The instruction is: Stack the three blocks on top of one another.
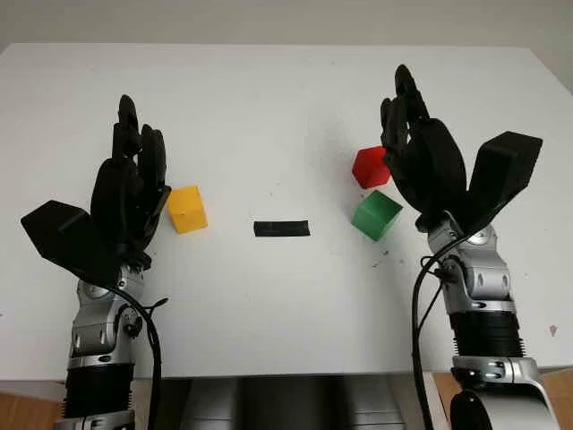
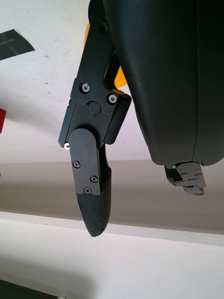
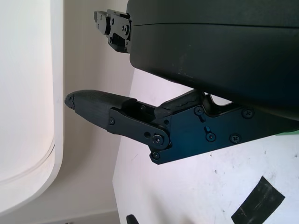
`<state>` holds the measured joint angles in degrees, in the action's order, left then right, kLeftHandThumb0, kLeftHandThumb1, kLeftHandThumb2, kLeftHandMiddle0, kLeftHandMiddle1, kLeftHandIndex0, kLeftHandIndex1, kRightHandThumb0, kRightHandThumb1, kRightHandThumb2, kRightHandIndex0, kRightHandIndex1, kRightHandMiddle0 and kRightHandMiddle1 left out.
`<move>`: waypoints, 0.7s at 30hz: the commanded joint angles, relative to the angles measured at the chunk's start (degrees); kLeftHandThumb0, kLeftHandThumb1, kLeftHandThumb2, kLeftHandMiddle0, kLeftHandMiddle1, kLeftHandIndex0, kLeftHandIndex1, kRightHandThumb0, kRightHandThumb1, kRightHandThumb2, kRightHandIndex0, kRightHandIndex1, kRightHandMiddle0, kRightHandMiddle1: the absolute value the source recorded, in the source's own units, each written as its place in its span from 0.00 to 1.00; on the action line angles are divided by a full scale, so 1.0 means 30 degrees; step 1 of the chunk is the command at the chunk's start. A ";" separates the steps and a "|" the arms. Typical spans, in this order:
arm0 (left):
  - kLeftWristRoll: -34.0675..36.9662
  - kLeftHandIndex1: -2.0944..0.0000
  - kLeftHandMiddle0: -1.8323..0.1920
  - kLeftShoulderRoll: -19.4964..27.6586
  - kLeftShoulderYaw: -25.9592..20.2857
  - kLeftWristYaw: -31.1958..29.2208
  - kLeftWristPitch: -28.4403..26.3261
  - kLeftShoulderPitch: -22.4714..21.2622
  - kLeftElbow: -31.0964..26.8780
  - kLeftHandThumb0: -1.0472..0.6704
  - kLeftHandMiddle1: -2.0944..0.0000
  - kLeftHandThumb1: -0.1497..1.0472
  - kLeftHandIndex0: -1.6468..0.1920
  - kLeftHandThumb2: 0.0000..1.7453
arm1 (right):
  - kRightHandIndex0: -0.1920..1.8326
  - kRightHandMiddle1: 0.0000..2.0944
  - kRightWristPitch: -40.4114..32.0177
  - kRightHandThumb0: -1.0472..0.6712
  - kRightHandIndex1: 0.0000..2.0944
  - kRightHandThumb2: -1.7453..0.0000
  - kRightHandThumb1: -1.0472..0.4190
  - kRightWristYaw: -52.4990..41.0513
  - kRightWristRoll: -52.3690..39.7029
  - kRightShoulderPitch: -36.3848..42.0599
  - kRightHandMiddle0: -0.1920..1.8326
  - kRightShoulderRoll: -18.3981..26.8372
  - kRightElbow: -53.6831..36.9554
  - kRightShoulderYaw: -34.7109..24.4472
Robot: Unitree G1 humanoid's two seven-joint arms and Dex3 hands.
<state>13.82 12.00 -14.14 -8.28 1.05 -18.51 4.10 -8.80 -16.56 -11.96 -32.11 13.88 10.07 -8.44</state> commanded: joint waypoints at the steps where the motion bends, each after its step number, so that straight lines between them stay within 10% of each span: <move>1: -0.0086 1.00 1.00 0.0145 0.0003 -0.0034 0.0015 0.0068 -0.0363 0.16 1.00 1.00 1.00 0.28 | 0.00 0.00 0.0218 0.21 0.00 0.60 0.00 -0.0304 -0.0170 -0.0444 0.00 0.0374 -0.0320 -0.0120; 7: 0.0209 1.00 1.00 -0.0025 -0.0099 -0.0019 -0.0298 0.0429 -0.0820 0.17 1.00 1.00 1.00 0.27 | 0.09 0.06 0.0915 0.30 0.05 0.84 0.00 -0.0397 0.1069 -0.1809 0.10 0.2300 0.0619 -0.0398; 14: 0.0216 1.00 1.00 -0.0281 -0.0019 0.0122 -0.0222 0.0910 -0.1059 0.18 1.00 1.00 1.00 0.26 | 0.26 0.43 0.3517 0.35 0.12 0.99 0.14 -0.0538 0.5935 -0.5129 0.11 0.5921 0.4727 0.1710; 21: 0.0205 1.00 1.00 -0.0366 0.0009 0.0158 -0.0177 0.1024 -0.1118 0.18 1.00 1.00 1.00 0.26 | 0.37 0.22 0.7423 0.33 0.11 0.97 0.24 -0.0309 1.1060 -0.8068 0.31 0.8238 0.9073 0.4930</move>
<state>14.49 11.03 -14.17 -7.84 0.20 -15.83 1.76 12.23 -17.61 19.48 -54.04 36.81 35.74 4.81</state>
